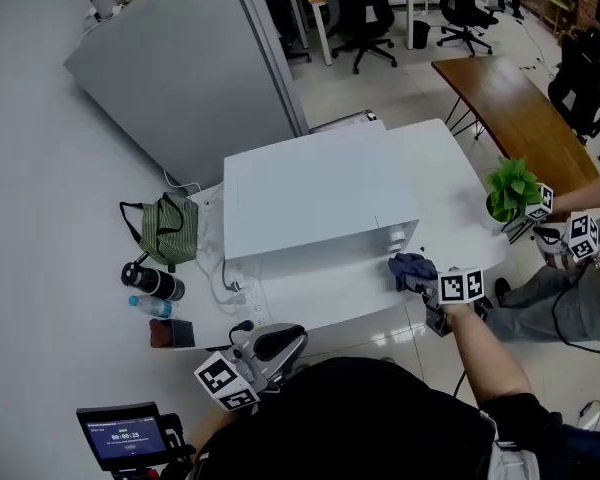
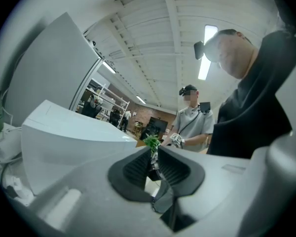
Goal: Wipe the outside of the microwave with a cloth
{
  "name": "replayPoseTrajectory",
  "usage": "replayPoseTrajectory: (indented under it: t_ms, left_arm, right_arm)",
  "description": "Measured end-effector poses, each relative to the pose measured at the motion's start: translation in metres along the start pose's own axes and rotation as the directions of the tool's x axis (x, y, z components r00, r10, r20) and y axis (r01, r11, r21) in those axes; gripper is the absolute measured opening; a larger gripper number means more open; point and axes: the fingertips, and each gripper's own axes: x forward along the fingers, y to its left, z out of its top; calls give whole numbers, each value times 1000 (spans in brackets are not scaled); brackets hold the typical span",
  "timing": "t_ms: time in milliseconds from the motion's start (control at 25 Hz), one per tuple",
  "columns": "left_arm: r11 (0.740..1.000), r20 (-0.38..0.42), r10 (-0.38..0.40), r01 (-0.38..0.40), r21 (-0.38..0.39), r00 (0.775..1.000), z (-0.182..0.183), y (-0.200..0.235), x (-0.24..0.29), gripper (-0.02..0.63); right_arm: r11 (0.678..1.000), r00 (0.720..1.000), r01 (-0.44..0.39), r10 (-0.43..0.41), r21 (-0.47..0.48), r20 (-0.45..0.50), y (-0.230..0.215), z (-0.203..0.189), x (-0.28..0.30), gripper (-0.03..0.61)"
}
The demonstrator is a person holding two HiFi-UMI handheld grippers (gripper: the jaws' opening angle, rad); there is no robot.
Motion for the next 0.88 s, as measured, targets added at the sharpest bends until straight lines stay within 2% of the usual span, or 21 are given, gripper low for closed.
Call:
replayPoseTrajectory:
  t_ms: [80,200,360,440,520,640,880]
  left_arm:
    - [1000,28,11,-12,13,1000,8,-5,7,41]
    - [999,77,42,-45,29,996,20,-9,16,38]
    - [993,148,95,-104,54,985,34,-11,20,35]
    - [990,181,115,-127,57,977,41,-8,19,34]
    - [988,210,129,-144,56,969,49,-5,14,32]
    - [985,234,138,-158,67,962,59,3,0,31]
    - [985,236,111,-139,104,965,80,24,-39,26]
  right_arm:
    - [987,991,-134,134,-84,-14,46,6,-19,83]
    - [934,963,-264,267,-239,-21,108,41,-45,83]
    - [847,925,-336,379,-412,25,170,108,-68,83]
    - [805,900,-361,433,-470,51,197,132,-75,83]
    - [778,881,-379,469,-502,63,218,144,-77,83]
    - [761,867,-391,493,-518,69,240,144,-71,84]
    - [777,851,-382,506,-500,137,271,131,-47,84]
